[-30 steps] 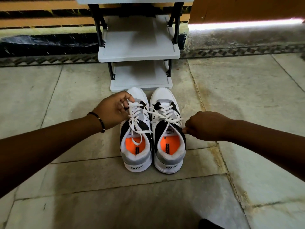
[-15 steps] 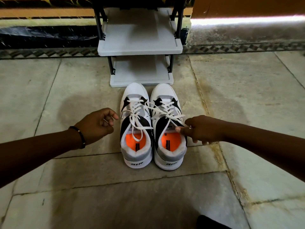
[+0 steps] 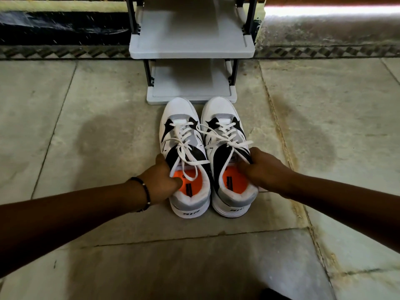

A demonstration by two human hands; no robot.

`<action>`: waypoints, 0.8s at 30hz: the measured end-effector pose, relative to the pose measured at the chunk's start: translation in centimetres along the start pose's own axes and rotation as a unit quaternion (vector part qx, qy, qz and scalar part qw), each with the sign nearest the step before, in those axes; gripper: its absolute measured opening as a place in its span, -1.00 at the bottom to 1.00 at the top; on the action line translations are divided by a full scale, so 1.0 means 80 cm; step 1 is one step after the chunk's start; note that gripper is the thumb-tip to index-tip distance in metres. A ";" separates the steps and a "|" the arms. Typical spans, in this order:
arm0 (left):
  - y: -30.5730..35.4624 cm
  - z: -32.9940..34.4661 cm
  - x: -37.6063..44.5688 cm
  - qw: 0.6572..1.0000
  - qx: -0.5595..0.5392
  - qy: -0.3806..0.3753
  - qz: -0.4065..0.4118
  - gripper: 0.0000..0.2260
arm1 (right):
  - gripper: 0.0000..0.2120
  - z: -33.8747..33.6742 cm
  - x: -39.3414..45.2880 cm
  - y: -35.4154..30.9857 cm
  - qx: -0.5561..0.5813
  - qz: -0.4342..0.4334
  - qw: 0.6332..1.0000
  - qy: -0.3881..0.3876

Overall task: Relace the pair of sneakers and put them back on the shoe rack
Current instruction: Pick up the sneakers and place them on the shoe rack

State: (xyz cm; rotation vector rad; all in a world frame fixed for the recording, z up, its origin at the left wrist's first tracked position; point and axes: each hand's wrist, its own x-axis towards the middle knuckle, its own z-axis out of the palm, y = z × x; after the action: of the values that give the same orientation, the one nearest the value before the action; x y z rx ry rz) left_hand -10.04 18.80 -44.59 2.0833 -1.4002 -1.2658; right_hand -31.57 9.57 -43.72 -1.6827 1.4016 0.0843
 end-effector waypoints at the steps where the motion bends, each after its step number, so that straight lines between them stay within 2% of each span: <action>1: -0.001 0.003 0.000 1.000 -0.019 0.008 0.011 -0.38 | -0.72 0.005 0.004 0.001 0.017 -0.001 1.000 0.017; 4: -0.006 0.013 -0.006 0.993 -0.107 0.039 0.017 -0.39 | -0.76 0.029 0.009 0.006 0.138 -0.012 0.987 0.076; 6: -0.007 0.018 -0.009 0.984 -0.171 0.051 0.022 -0.39 | -0.68 0.042 0.008 0.007 0.212 -0.018 0.969 0.125; 9: -0.004 0.023 -0.011 0.972 -0.225 0.058 0.024 -0.43 | -0.57 0.051 0.008 0.006 0.245 -0.005 0.956 0.160; 11: -0.002 0.025 -0.011 0.968 -0.238 0.076 0.018 -0.48 | -0.55 0.051 0.008 0.004 0.230 -0.006 0.961 0.155; 17: 0.038 0.012 -0.032 0.930 -0.337 0.114 -0.094 -0.54 | -0.53 0.027 -0.012 -0.025 0.224 0.043 0.967 0.110; 24: 0.102 -0.047 -0.125 0.944 -0.287 0.126 -0.105 -0.54 | -0.54 -0.022 -0.106 -0.098 0.250 0.049 0.960 0.115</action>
State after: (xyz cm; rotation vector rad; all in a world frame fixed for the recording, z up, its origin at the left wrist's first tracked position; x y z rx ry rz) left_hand -12.92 22.95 -32.11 1.9149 -0.6092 -1.2400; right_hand -29.04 14.20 -33.28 -1.2273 1.5218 -0.3926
